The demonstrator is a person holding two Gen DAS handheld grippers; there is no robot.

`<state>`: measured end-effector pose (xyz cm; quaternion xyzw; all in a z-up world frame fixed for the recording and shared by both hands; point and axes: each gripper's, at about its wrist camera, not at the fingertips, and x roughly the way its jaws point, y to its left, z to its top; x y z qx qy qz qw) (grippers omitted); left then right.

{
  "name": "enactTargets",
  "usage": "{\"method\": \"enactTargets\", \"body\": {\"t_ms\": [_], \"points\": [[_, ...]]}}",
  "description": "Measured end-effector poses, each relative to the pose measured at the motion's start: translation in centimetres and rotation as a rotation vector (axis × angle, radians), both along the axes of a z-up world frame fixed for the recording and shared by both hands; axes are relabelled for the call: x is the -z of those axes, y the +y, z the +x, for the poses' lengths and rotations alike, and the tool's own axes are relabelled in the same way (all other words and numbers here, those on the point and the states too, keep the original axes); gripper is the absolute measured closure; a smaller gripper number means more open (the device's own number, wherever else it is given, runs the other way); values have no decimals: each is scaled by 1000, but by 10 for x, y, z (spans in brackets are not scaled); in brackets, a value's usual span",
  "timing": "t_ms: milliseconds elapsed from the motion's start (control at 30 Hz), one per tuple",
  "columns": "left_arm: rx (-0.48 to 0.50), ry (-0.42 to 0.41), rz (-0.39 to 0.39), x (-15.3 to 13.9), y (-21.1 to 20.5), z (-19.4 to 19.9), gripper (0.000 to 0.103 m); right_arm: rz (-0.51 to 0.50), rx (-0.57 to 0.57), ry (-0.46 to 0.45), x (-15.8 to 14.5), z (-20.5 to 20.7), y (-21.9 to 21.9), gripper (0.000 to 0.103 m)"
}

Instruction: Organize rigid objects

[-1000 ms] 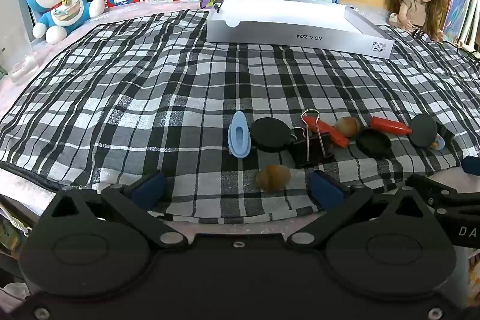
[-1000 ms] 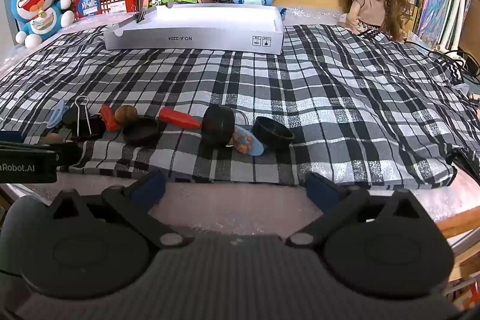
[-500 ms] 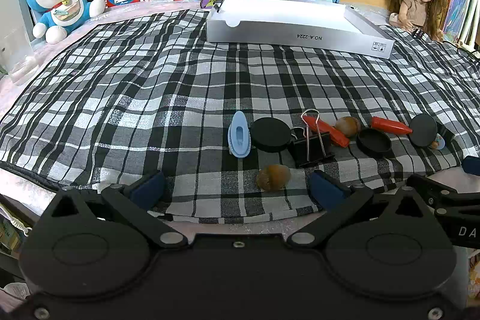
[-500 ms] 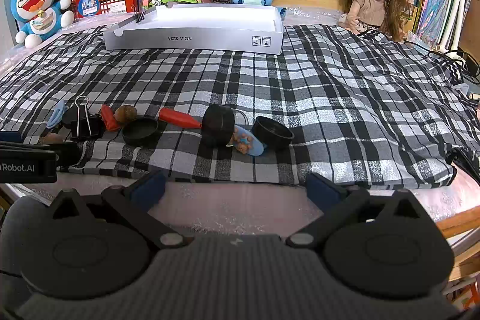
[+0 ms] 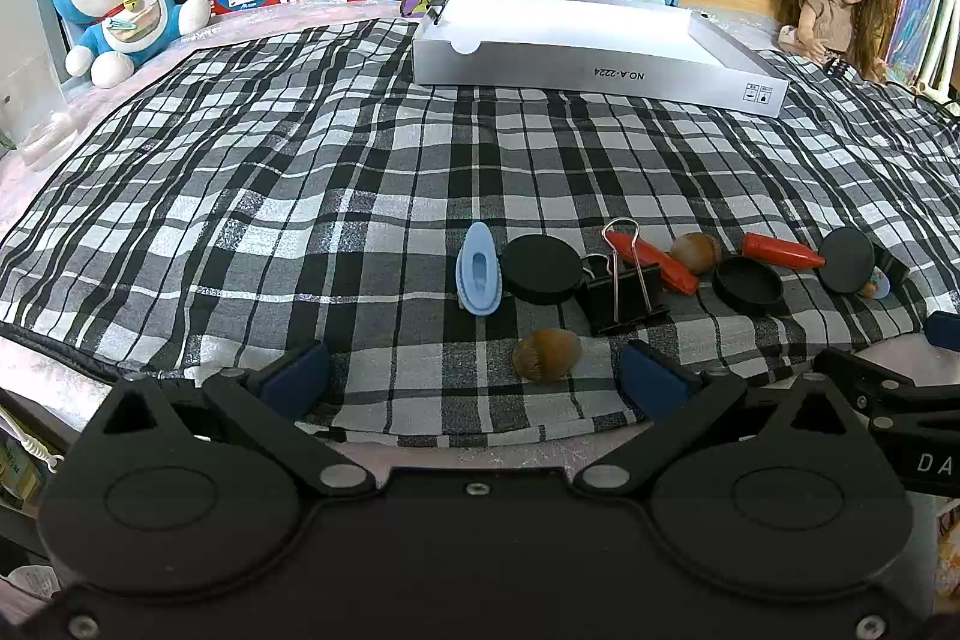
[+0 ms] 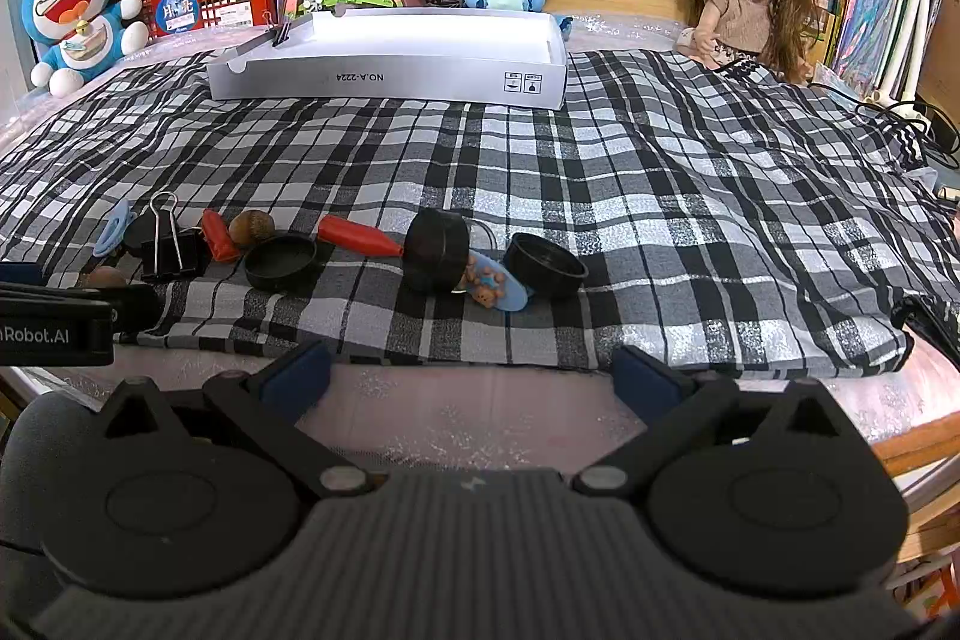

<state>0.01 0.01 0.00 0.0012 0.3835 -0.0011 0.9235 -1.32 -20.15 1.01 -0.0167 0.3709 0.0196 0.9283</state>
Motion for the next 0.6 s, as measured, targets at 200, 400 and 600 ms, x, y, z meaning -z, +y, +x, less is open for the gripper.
{"method": "enactTargets", "body": {"t_ms": [200,400,600], "points": [[1,0,1,0,0,0,0,0,1,0,0,0,0,0],[6,2,1,1,1,-1,0,1,5,3,-1,2,0,0],[6,3,1,1,1,0,0,2,8,-6,0,-1,0,0]]}}
